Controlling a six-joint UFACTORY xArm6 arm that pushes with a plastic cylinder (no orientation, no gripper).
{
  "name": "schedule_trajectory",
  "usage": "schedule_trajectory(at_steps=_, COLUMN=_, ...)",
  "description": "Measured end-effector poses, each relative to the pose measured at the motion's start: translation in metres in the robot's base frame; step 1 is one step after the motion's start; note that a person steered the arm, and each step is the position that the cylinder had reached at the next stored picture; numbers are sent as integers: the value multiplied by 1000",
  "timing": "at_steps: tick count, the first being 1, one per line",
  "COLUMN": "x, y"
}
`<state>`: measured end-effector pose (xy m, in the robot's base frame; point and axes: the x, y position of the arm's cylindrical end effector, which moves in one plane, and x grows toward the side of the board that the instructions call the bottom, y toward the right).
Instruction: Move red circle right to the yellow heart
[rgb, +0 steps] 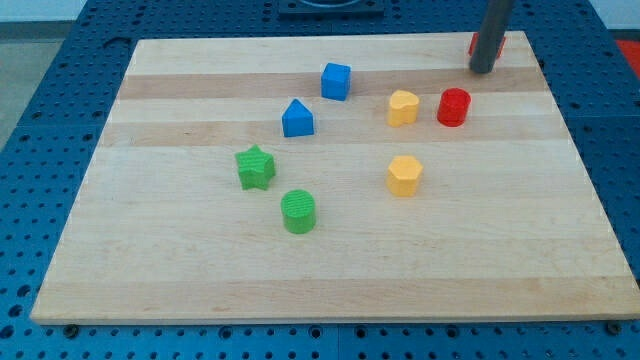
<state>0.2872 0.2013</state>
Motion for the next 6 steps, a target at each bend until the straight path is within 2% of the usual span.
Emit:
schedule_trajectory(at_steps=3, x=71, y=-3)
schedule_trajectory(at_steps=6, x=74, y=-20)
